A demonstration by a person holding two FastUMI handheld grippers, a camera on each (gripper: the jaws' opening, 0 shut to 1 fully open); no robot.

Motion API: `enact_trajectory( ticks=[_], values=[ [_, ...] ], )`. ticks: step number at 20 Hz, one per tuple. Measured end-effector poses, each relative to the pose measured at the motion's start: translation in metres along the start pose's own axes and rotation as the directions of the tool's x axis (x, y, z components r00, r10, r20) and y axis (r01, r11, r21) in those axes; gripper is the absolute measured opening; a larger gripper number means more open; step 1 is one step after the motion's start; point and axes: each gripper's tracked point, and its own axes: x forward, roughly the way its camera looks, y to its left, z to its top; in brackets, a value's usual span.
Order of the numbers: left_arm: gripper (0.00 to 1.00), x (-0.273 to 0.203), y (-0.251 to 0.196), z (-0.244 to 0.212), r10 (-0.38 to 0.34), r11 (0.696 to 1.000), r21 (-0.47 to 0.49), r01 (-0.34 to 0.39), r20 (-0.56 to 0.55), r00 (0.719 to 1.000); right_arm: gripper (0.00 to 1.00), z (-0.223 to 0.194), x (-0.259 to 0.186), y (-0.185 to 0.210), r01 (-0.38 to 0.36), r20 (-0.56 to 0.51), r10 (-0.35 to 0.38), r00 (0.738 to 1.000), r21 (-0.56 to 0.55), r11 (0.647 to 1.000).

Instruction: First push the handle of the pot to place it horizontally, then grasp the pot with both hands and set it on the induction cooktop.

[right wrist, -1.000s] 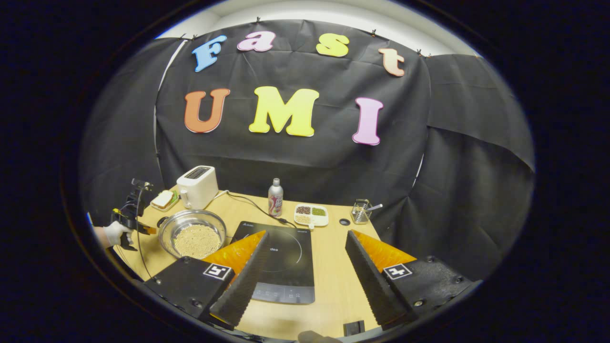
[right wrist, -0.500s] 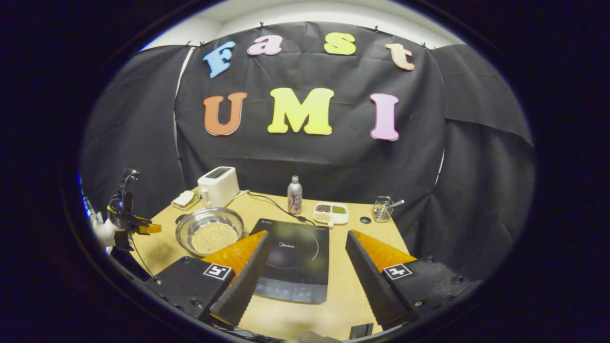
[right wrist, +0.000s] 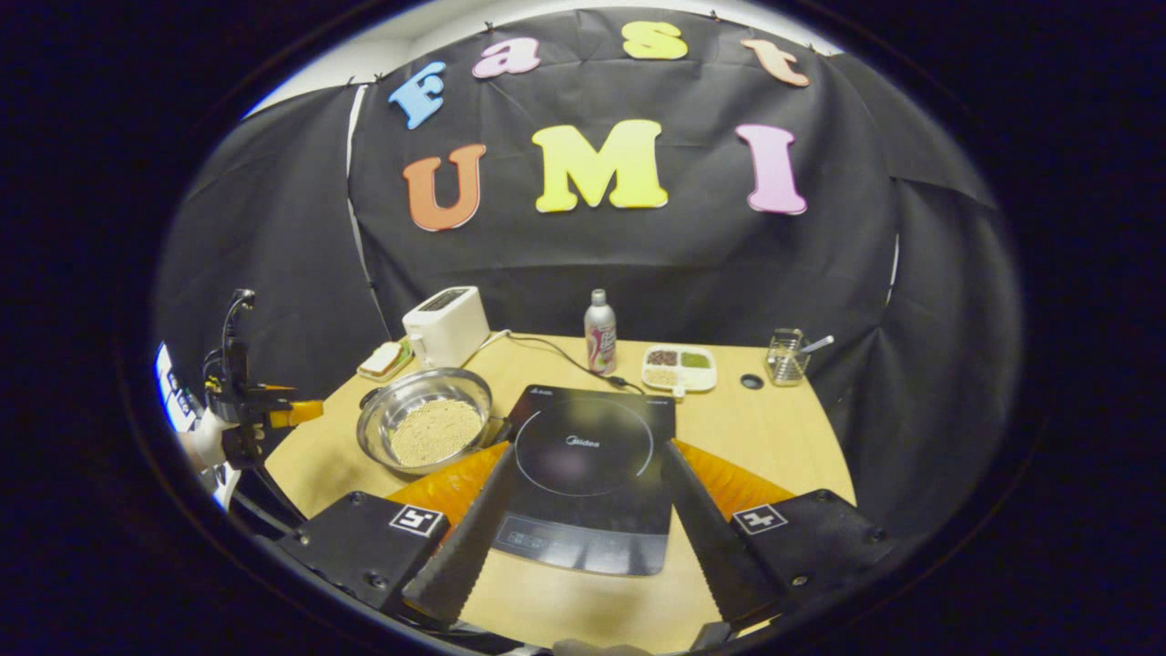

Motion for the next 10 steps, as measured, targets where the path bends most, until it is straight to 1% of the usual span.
enact_trajectory(
  ticks=[1, 3, 4, 5, 6, 7, 10],
  values=[
    [0.97, 0.012, -0.002, -0.001, -0.024, 1.000, -0.004, 0.024, -0.016, 1.000, 0.97, -0.002, 0.019, 0.014, -0.028, -0.021, 0.028, 0.999, 0.011, 1.000],
    [0.97, 0.038, 0.000, 0.002, -0.057, 0.998, 0.009, 0.057, -0.025, 0.998, 0.97, -0.011, 0.061, 0.040, -0.058, -0.081, 0.059, 0.995, 0.018, 0.998],
    [0.97, 0.049, 0.001, 0.003, -0.071, 0.997, 0.023, 0.072, -0.034, 0.997, 1.00, -0.017, 0.081, 0.053, -0.073, -0.107, 0.074, 0.991, 0.016, 0.997],
    [0.97, 0.061, 0.000, 0.003, -0.091, 0.995, 0.038, 0.093, -0.041, 0.995, 0.98, -0.020, 0.101, 0.064, -0.080, -0.133, 0.082, 0.988, 0.018, 0.997],
    [0.97, 0.071, 0.000, 0.003, -0.106, 0.993, 0.049, 0.108, -0.048, 0.993, 1.00, -0.026, 0.120, 0.074, -0.088, -0.163, 0.091, 0.982, 0.023, 0.996],
    [0.97, 0.082, -0.002, 0.003, -0.124, 0.990, 0.057, 0.127, -0.054, 0.991, 0.97, -0.029, 0.139, 0.084, -0.099, -0.186, 0.103, 0.977, 0.031, 0.995],
    [0.97, 0.108, -0.003, 0.006, -0.153, 0.986, 0.061, 0.158, -0.074, 0.985, 0.97, -0.039, 0.181, 0.103, -0.099, -0.262, 0.109, 0.959, 0.050, 0.994]
  ],
)
